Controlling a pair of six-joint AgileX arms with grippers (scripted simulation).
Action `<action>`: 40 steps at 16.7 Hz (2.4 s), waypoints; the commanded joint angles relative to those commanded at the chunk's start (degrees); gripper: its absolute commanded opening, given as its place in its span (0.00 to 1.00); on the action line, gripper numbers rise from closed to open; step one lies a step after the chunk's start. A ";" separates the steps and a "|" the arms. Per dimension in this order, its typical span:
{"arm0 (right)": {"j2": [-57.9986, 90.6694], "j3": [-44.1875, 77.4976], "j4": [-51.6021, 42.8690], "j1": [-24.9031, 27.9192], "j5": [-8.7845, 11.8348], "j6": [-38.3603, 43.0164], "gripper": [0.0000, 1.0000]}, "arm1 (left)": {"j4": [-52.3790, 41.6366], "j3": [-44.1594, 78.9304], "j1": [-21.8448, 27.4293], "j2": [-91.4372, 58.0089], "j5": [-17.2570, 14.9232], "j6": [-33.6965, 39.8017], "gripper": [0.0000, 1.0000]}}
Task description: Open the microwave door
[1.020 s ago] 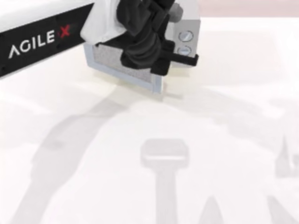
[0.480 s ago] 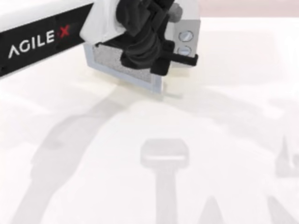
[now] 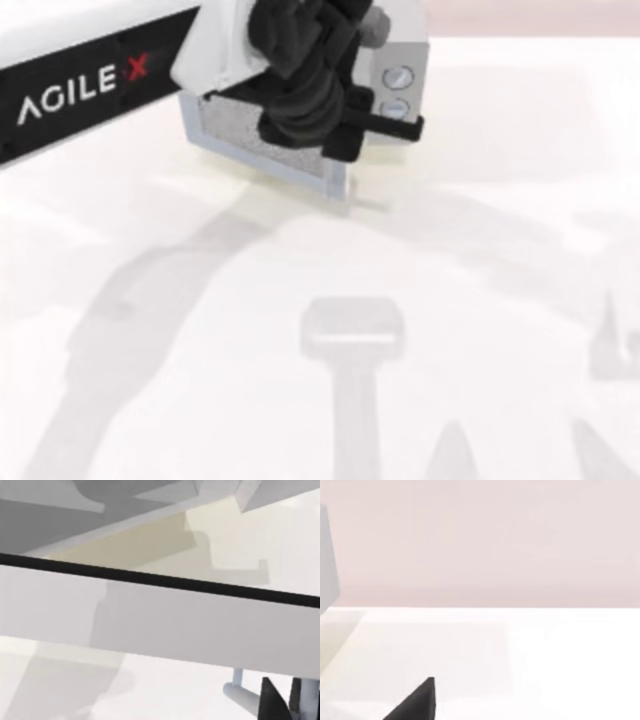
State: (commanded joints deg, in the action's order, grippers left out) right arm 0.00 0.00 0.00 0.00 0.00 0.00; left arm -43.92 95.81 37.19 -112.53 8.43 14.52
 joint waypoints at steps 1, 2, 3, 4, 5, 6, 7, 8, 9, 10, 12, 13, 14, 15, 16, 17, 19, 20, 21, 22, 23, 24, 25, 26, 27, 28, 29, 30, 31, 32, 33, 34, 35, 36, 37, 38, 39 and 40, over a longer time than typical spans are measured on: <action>0.00 0.00 0.00 0.00 0.00 0.00 1.00 | 0.03 0.06 0.37 -0.03 -0.38 0.24 0.00; 0.00 0.00 0.00 0.00 0.00 0.00 1.00 | 0.05 -0.12 0.33 0.03 -0.44 0.09 0.00; 0.00 0.00 0.00 0.00 0.00 0.00 1.00 | 0.17 -0.74 0.17 0.34 -0.67 -0.45 0.00; 0.00 0.00 0.00 0.00 0.00 0.00 1.00 | 0.47 -1.56 -0.07 0.93 -1.04 -1.25 0.00; 0.00 0.00 0.00 0.00 0.00 0.00 1.00 | 0.96 -2.43 -0.35 1.76 -1.51 -2.22 0.00; 0.00 0.00 0.00 0.00 0.00 0.00 1.00 | 1.54 -3.31 -0.64 2.69 -2.05 -3.28 0.00; 0.00 0.00 0.00 0.00 0.00 0.00 1.00 | 2.03 -4.23 -0.92 3.51 -2.59 -4.33 0.00; 0.00 0.00 0.00 0.00 0.00 0.00 1.00 | 2.32 -5.13 -1.17 4.08 -3.05 -5.25 0.00; 0.00 0.00 0.00 0.00 0.00 0.00 1.00 | 2.41 -5.86 -1.32 4.37 -3.35 -5.91 0.00; 0.00 0.00 0.00 0.00 0.00 0.00 1.00 | 2.42 -6.15 -1.38 4.44 -3.45 -6.14 0.00; 0.00 0.00 0.00 0.00 0.00 0.00 1.00 | 2.42 -6.15 -1.38 4.44 -3.45 -6.14 0.00; 0.00 0.00 0.00 0.00 0.00 0.00 1.00 | 2.42 -6.15 -1.38 4.44 -3.45 -6.14 0.00; 0.00 0.00 0.00 0.00 0.00 0.00 1.00 | 2.42 -6.15 -1.38 4.44 -3.45 -6.14 0.00; 0.00 0.00 0.00 0.00 0.00 0.00 1.00 | 2.42 -6.15 -1.38 4.44 -3.45 -6.14 0.00; 0.00 0.00 0.00 0.00 0.00 0.00 1.00 | 2.42 -6.15 -1.38 4.44 -3.45 -6.14 0.00; 0.00 0.00 0.00 0.00 0.00 0.00 1.00 | 2.42 -6.15 -1.38 4.44 -3.45 -6.14 0.00; 0.00 0.00 0.00 0.00 0.00 0.00 1.00 | 2.42 -6.15 -1.38 4.44 -3.45 -6.14 0.00; 0.00 0.00 0.00 0.00 0.00 0.00 1.00 | 2.42 -6.15 -1.38 4.44 -3.45 -6.14 0.00; 0.00 0.00 0.00 0.00 0.00 0.00 1.00 | 2.42 -6.15 -1.38 4.44 -3.45 -6.14 0.00; 0.00 0.00 0.00 0.00 0.00 0.00 1.00 | 2.42 -6.15 -1.38 4.44 -3.45 -6.14 0.00; 0.00 0.00 0.00 0.00 0.00 0.00 1.00 | 2.42 -6.15 -1.38 4.44 -3.45 -6.14 0.00; 0.00 0.00 0.00 0.00 0.00 0.00 1.00 | 2.42 -6.15 -1.38 4.44 -3.45 -6.14 0.00; 0.00 0.00 0.00 0.00 0.00 0.00 1.00 | 2.42 -6.15 -1.38 4.44 -3.45 -6.14 0.00; 0.00 0.00 0.00 0.00 0.00 0.00 1.00 | 2.42 -6.15 -1.38 4.44 -3.45 -6.14 0.00; 0.00 0.00 0.00 0.00 0.00 0.00 1.00 | 2.42 -6.15 -1.38 4.44 -3.45 -6.14 0.00; 0.00 0.00 0.00 0.00 0.00 0.00 1.00 | 2.42 -6.15 -1.38 4.44 -3.45 -6.14 0.00; 0.00 0.00 0.00 0.00 0.00 0.00 1.00 | 2.42 -6.15 -1.38 4.44 -3.45 -6.14 0.00; 0.00 0.00 0.00 0.00 0.00 0.00 1.00 | 2.42 -6.15 -1.38 4.44 -3.45 -6.14 0.00; 0.00 0.00 0.00 0.00 0.00 0.00 1.00 | 2.42 -6.15 -1.38 4.44 -3.45 -6.14 0.00; 0.00 0.00 0.00 0.00 0.00 0.00 1.00 | 2.42 -6.15 -1.38 4.44 -3.45 -6.14 0.00; 0.00 0.00 0.00 0.00 0.00 0.00 1.00 | 2.42 -6.15 -1.38 4.44 -3.45 -6.14 0.00; 0.00 0.00 0.00 0.00 0.00 0.00 1.00 | 2.42 -6.15 -1.38 4.44 -3.45 -6.14 0.00; 0.00 0.00 0.00 0.00 0.00 0.00 1.00 | 2.43 -6.11 -1.03 4.41 -3.84 -5.90 0.00; 0.00 0.00 0.00 0.00 0.00 0.00 1.00 | 2.48 -6.29 -1.11 4.55 -3.92 -6.08 0.00; 0.00 0.00 0.00 0.00 0.00 0.00 1.00 | 2.64 -6.84 -1.36 4.98 -4.22 -6.74 0.00; 0.00 0.00 0.00 0.00 0.00 0.00 1.00 | 2.90 -7.56 -1.67 5.59 -4.67 -7.72 0.00; 0.00 0.00 0.00 0.00 0.00 0.00 1.00 | 3.20 -8.37 -2.02 6.32 -5.20 -8.91 0.00; 0.00 0.00 0.00 0.00 0.00 0.00 1.00 | 3.50 -9.25 -2.41 7.05 -5.82 -10.14 0.00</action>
State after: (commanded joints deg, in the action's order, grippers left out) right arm 0.00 0.00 0.00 0.00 0.00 0.00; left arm -40.42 86.56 34.78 -105.48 2.61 4.38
